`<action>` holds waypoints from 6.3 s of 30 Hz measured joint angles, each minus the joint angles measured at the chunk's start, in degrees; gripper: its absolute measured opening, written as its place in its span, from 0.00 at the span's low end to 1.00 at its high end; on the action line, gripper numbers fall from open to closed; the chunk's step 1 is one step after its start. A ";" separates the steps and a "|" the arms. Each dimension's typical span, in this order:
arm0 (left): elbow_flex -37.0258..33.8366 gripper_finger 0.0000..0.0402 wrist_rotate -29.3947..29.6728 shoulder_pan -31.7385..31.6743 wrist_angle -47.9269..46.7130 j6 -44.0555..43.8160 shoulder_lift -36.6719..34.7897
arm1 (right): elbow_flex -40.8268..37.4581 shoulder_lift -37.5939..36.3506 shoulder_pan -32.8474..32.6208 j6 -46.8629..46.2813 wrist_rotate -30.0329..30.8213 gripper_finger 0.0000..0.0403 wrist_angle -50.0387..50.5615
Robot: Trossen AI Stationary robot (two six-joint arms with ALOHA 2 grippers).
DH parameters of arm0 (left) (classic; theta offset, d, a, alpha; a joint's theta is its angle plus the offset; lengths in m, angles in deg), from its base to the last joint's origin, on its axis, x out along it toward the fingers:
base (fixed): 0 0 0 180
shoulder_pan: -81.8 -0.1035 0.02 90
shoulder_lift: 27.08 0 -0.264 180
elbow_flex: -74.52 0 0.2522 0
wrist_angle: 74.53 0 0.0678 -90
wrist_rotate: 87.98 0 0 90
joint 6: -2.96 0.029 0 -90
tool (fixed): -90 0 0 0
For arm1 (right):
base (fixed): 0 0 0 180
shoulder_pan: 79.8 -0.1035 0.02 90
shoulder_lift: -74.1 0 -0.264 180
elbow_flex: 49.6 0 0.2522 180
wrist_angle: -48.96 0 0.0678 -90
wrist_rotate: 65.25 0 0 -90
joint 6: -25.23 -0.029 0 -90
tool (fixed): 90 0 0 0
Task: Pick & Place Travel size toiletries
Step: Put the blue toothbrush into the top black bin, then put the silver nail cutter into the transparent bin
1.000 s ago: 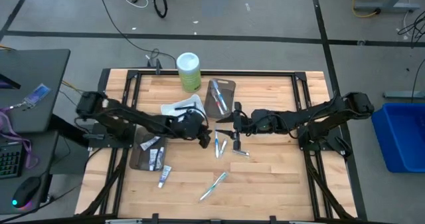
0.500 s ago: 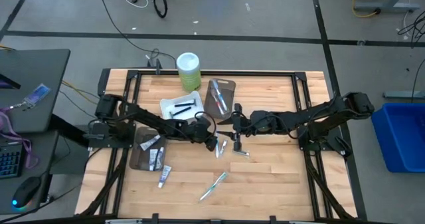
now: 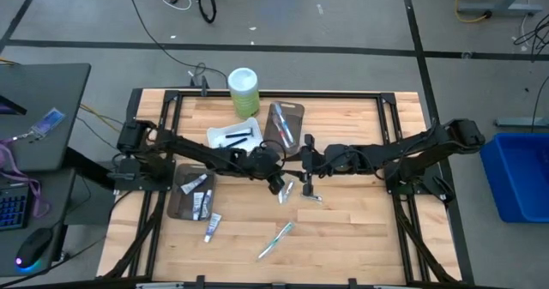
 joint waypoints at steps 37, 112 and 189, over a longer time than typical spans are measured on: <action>-18.68 0.28 5.82 -11.86 -13.00 20.48 -52.76 | 26.79 24.23 -1.34 -36.71 7.36 0.38 33.41; -18.66 0.28 5.99 -12.68 -10.82 29.65 -49.87 | 33.81 30.24 21.33 -32.08 12.86 0.19 45.04; -18.66 0.28 5.74 -12.66 -9.77 19.71 -49.85 | 17.93 -0.34 -3.63 -48.15 24.35 0.13 69.80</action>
